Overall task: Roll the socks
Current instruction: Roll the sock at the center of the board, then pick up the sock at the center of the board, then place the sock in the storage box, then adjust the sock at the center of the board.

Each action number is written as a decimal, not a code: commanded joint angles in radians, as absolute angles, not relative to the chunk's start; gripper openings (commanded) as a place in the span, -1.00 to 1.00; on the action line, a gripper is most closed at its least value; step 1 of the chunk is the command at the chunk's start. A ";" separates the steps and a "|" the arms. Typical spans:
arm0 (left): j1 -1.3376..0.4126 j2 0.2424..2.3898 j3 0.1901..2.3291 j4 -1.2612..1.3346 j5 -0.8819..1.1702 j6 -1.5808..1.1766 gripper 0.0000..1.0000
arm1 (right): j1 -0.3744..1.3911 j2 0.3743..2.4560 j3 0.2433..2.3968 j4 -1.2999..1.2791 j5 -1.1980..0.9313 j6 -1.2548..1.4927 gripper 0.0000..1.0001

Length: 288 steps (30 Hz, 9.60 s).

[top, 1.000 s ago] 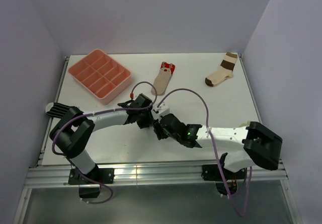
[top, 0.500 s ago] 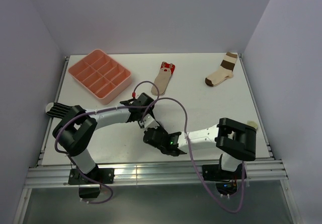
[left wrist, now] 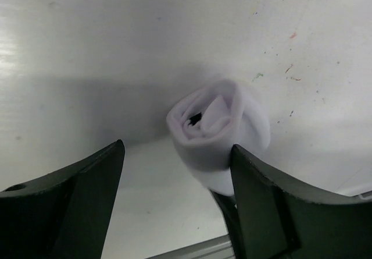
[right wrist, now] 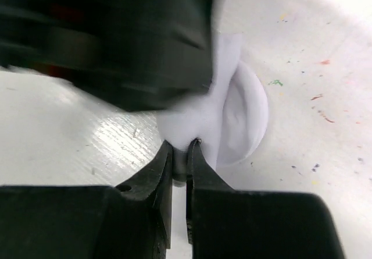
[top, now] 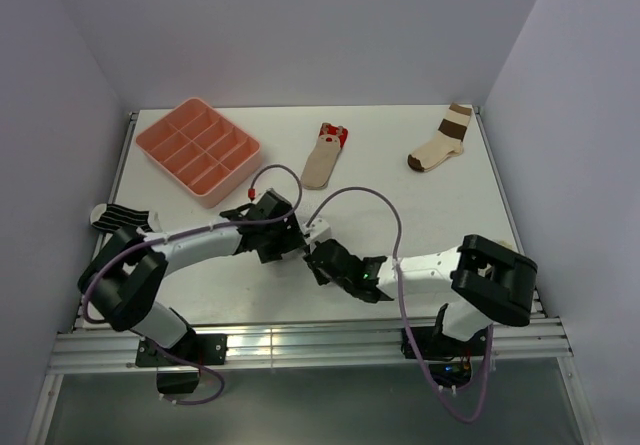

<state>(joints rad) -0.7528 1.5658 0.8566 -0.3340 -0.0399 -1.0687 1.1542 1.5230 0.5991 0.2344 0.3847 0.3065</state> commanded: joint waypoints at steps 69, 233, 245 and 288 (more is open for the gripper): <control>-0.738 1.709 0.851 -0.334 -0.009 -1.111 -0.02 | 1.161 1.624 0.741 0.126 0.459 0.230 0.09; 0.052 1.907 1.499 -0.508 0.230 0.466 0.21 | 0.661 1.066 0.994 -0.362 -0.087 0.350 0.85; 0.052 1.826 1.549 -0.531 0.227 0.442 0.44 | 0.650 1.060 1.012 -0.360 -0.075 0.342 0.84; -0.066 1.125 1.117 -0.543 0.153 -0.420 0.93 | 0.575 2.276 1.743 -0.428 0.152 0.348 -0.09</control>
